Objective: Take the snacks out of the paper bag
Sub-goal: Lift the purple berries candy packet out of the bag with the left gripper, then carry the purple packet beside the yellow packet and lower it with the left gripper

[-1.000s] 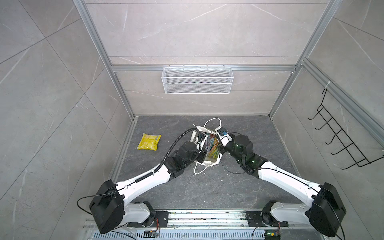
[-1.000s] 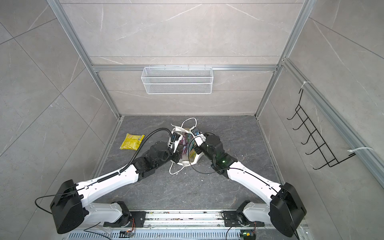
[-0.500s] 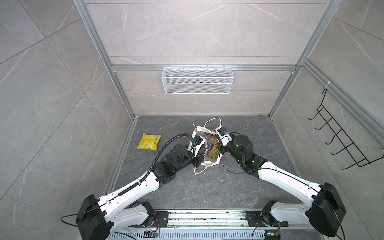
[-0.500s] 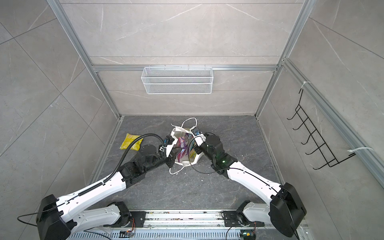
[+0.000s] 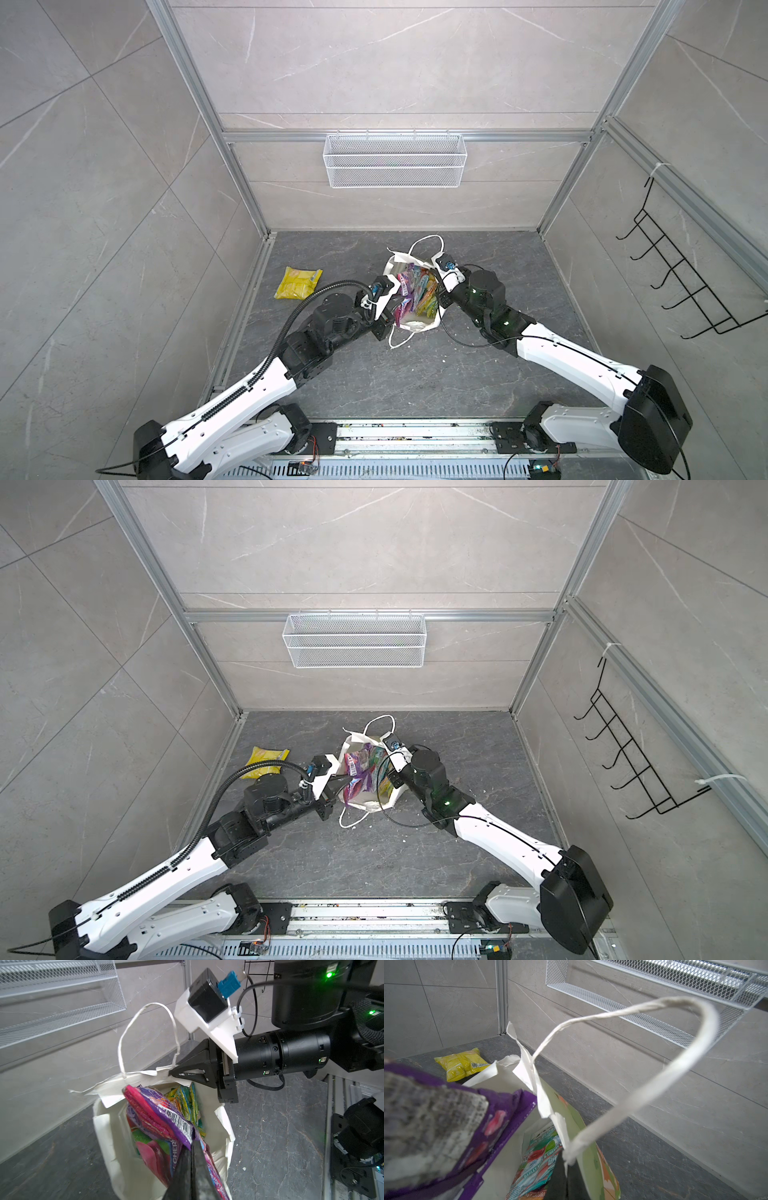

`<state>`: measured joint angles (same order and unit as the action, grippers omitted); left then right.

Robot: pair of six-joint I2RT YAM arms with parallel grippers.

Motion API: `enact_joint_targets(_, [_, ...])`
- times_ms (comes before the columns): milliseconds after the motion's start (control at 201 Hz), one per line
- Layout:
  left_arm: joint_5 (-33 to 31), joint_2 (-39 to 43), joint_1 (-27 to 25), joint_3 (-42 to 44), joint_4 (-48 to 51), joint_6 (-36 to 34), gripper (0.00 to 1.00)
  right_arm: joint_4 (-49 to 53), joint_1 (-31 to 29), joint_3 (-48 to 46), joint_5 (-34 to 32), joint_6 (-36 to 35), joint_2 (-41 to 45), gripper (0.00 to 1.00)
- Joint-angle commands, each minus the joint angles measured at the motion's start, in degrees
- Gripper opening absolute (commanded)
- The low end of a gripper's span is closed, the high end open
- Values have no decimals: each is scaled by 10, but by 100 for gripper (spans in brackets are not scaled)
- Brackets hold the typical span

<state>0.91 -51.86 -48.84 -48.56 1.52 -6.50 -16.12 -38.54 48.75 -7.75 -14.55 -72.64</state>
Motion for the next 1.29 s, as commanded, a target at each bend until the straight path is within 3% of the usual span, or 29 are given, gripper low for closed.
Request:
enact_joint_targets(0, [-57, 38, 4, -54, 2, -38, 0, -11, 2, 13, -8, 15, 5, 0])
enact_joint_targets(194, [-78, 59, 11, -107, 79, -55, 0, -13, 2, 18, -9, 13, 0, 0])
enact_joint_targets(294, [-81, 56, 49, -137, 129, -49, 0, -15, 1, 17, -8, 13, -2, 0])
enact_joint_targets(383, [-5, 46, 138, -143, 146, -11, 0, -17, 2, 16, -7, 13, -4, 0])
enact_joint_targets(537, [203, -4, 345, -105, 79, 104, 0, -27, 1, 8, -5, 16, -4, 0])
enact_joint_targets(697, [303, -108, 447, -65, -54, 165, 0, -28, 2, 2, -1, 18, -5, 0])
enact_joint_targets(846, [375, -229, 469, -84, -103, 157, 0, -28, 2, 4, 1, 15, -6, 0])
enact_joint_targets(1125, [512, -391, 469, -147, -85, 148, 0, -18, 2, 3, 0, 16, 1, 0])
enact_joint_targets(1289, [523, -461, 469, -192, -16, 119, 0, -15, 2, 2, 1, 20, -1, 0])
